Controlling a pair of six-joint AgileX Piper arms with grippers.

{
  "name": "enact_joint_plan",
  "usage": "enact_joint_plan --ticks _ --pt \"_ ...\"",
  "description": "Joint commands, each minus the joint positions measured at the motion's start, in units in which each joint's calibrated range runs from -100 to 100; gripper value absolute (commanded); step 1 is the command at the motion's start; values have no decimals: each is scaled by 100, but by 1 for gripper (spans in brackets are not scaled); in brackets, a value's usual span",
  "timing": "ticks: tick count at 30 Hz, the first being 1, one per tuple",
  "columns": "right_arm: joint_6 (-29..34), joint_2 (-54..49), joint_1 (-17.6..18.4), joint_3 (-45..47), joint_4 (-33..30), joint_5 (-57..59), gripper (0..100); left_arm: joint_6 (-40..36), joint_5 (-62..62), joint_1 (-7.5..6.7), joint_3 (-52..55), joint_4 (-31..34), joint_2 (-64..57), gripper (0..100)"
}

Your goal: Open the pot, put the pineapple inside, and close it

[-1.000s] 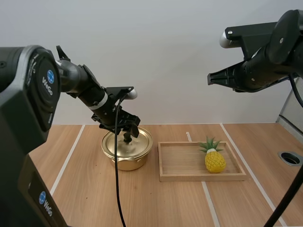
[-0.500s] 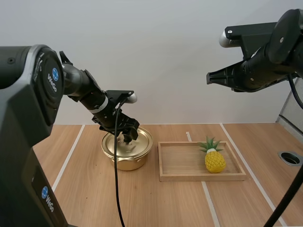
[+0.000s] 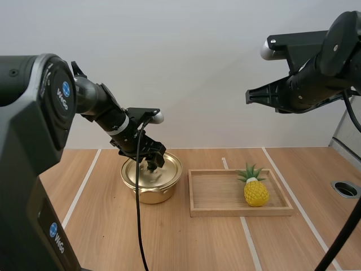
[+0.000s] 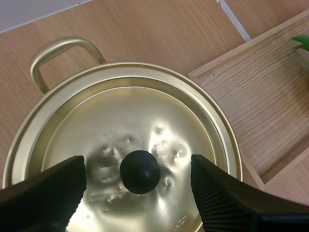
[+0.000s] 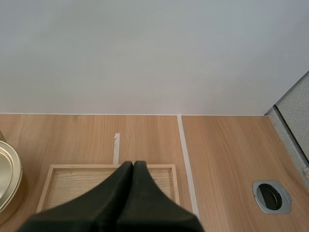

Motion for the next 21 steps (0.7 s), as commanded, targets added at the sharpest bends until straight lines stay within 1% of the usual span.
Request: enact_joint_plan --ticks 1,4,5,7,8,17,21 --pt "-12 -38 -23 -39 38 152 0 -5 -24 -17 18 -107 -12 93" --pt "-12 -38 -23 -39 46 256 0 -81 12 -17 18 -107 -12 48" --pt "-12 -38 -23 -39 46 302 0 -81 26 -17 18 -107 -12 35" --pt "-12 -38 -23 -39 46 316 0 -81 46 -17 18 -107 -12 3" --pt "-12 -38 -23 -39 46 342 0 -81 46 -17 18 -107 -12 0" --pt "-12 -38 -23 -39 46 342 0 -157 -11 -17 18 -143 -12 0" --pt "-12 -38 -23 -39 46 324 0 -157 -62 -17 -13 -302 -55 0"
